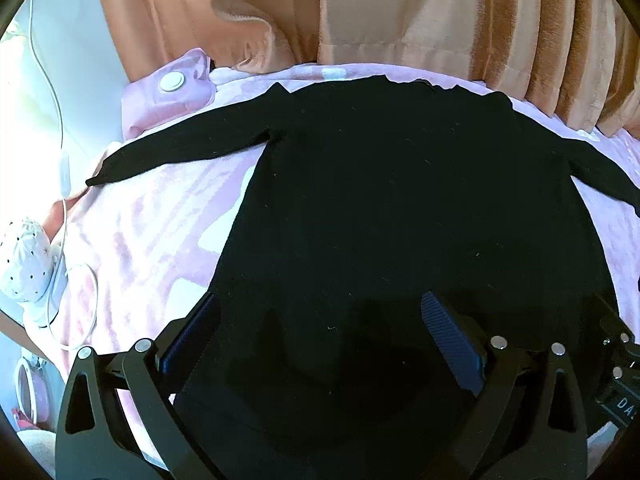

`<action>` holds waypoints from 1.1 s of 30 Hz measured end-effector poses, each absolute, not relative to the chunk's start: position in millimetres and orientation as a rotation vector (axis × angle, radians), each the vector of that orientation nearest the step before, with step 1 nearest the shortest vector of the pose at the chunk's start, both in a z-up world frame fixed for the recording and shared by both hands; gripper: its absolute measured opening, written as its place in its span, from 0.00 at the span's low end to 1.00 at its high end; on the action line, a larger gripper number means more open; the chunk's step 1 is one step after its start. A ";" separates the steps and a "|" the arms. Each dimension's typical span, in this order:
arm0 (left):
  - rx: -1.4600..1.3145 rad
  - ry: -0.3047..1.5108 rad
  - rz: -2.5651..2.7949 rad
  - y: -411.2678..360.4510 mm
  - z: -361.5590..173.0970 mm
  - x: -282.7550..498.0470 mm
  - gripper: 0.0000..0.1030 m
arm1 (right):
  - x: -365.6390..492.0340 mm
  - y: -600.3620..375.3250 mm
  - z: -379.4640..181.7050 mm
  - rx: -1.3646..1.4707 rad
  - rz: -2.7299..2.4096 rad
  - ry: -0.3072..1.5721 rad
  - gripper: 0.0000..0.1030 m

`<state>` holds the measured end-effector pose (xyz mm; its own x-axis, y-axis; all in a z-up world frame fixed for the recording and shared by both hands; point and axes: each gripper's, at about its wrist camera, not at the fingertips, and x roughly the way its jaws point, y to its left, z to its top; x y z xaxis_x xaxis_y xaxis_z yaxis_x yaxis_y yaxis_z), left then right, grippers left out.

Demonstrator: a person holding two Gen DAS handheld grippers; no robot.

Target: Fold small clothes

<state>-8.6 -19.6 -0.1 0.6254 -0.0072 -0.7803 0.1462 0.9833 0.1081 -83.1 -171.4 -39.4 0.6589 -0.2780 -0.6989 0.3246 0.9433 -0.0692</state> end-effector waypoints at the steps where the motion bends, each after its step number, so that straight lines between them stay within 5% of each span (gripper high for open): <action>1: 0.168 0.892 -0.088 -20.0 0.2 -8.8 0.95 | -82.9 -170.1 -39.4 0.064 -0.341 0.780 0.95; 33: 0.182 0.895 -0.092 -32.3 -1.3 -9.6 0.95 | -84.1 -169.2 -36.2 0.078 -0.344 0.772 0.95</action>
